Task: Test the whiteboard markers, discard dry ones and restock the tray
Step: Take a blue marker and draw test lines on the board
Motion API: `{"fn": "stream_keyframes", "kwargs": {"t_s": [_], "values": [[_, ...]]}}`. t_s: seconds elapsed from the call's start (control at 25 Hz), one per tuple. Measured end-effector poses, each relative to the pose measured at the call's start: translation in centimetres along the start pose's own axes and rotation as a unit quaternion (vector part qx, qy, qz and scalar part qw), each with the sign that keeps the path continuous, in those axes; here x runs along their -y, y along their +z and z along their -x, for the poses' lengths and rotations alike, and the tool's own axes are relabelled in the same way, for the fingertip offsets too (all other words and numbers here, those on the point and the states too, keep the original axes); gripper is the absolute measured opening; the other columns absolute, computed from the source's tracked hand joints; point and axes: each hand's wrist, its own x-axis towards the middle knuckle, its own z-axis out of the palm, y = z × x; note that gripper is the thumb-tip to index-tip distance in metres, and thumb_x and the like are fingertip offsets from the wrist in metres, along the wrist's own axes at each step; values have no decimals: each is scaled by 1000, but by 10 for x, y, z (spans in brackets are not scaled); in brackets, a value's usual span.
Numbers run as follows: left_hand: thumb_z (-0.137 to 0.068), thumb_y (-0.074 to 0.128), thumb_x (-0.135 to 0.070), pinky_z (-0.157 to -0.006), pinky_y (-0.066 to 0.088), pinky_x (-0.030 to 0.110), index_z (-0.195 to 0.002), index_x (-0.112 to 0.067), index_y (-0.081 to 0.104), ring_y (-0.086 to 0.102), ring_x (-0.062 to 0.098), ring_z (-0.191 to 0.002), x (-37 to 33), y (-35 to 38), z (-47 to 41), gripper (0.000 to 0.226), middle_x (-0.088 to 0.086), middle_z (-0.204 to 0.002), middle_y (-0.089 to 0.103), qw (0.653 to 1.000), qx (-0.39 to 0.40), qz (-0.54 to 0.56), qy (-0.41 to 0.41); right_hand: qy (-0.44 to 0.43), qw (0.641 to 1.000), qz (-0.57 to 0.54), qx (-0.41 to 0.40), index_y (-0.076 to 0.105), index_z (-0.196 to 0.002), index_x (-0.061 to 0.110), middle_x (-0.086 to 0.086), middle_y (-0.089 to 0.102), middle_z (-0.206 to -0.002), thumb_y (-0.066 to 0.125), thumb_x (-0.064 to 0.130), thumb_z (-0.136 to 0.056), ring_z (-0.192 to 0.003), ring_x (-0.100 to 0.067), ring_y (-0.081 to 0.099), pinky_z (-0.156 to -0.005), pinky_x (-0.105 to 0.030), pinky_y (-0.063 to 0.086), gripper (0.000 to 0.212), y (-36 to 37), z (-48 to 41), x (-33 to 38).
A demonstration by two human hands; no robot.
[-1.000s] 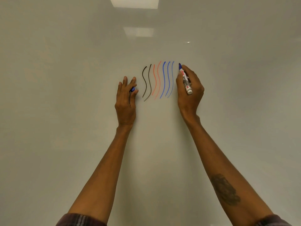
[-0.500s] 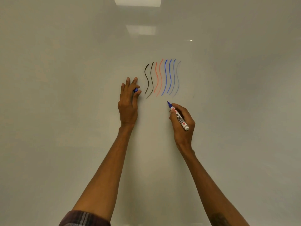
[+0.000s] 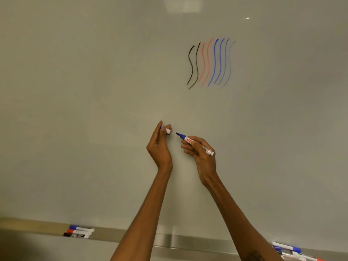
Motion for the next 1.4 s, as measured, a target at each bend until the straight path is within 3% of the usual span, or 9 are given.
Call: {"fn": "stream_keyframes", "kwargs": {"t_s": [0.2,0.6,0.96,1.08,1.4], "values": [[-99,57,-22,-96,56,32,-129,-8,65,72,12,-100,15,-26,8,33,-4,-110,74,996,-27,33,-80,38,999,9,13,68,-112,4,-17,74,-102,58,10,-96,-90,-31,73,-81,-32,60,20,4,13,-22],[-100,56,-25,-93,56,31,-119,-17,70,73,19,-98,24,-56,22,25,3,-101,77,995,8,18,-103,56,997,40,30,66,-113,6,-13,74,-105,65,10,-92,-89,-32,73,-79,-33,61,22,17,29,-45],[-100,56,-26,-91,58,34,-115,-17,72,74,20,-95,30,-80,32,24,4,-99,77,991,-41,11,-123,69,997,37,-4,69,-111,8,-13,75,-103,69,11,-89,-88,-28,74,-80,-32,61,22,36,48,-73],[-99,57,-26,-88,59,31,-115,-15,72,74,20,-92,31,-97,32,24,5,-98,77,991,-53,2,-121,95,995,19,4,68,-115,3,-14,74,-104,69,12,-89,-90,-31,74,-82,-35,61,27,41,55,-87],[-99,59,-21,-87,58,31,-112,-13,72,74,21,-93,49,-170,20,20,4,-97,77,986,-76,-45,-143,164,983,79,34,68,-113,14,-8,73,-107,70,15,-89,-91,-26,72,-80,-34,60,24,63,76,-142]]}}
